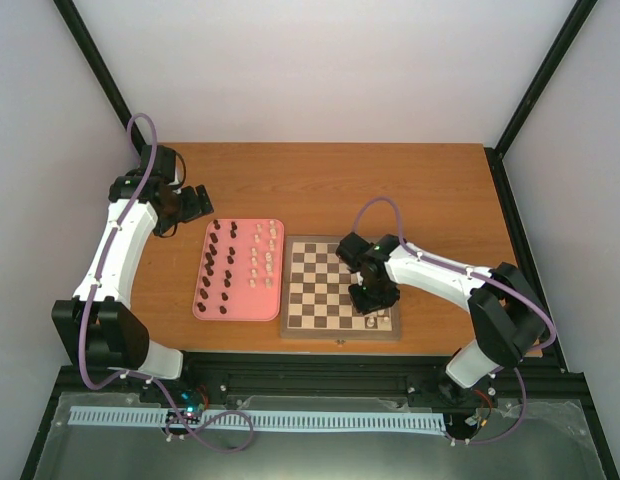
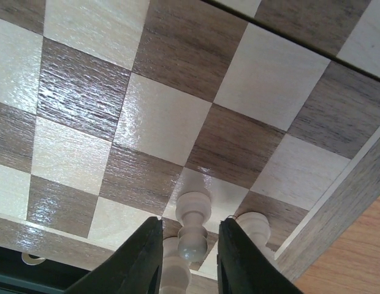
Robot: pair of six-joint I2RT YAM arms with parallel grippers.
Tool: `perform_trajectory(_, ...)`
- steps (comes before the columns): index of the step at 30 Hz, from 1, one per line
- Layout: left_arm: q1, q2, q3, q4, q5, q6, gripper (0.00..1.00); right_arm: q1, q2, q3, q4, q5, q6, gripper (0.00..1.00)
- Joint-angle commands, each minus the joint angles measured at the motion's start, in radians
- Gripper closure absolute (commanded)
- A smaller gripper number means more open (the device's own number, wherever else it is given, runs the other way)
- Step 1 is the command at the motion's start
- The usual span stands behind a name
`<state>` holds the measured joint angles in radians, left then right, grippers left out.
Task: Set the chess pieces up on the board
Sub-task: Place the chess piece on the chessboard, then pick up the chess piece from the storage box.
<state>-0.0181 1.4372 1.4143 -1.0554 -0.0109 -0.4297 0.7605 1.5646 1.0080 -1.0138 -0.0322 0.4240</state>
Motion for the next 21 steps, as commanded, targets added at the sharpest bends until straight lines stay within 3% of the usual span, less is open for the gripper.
perform_trajectory(1,-0.003,-0.01,0.008,0.005,-0.001,0.009,0.0,-0.007,-0.02,0.041,-0.008,0.042,0.004,0.71)
perform_trajectory(12,-0.003,-0.01,0.015,0.003,-0.004,0.011,0.0,-0.009,0.039,0.152,-0.019,0.073,-0.028,0.67)
perform_trajectory(21,-0.002,-0.005,0.032,-0.003,-0.001,0.009,0.0,0.029,0.226,0.449,0.017,0.018,-0.094,0.65)
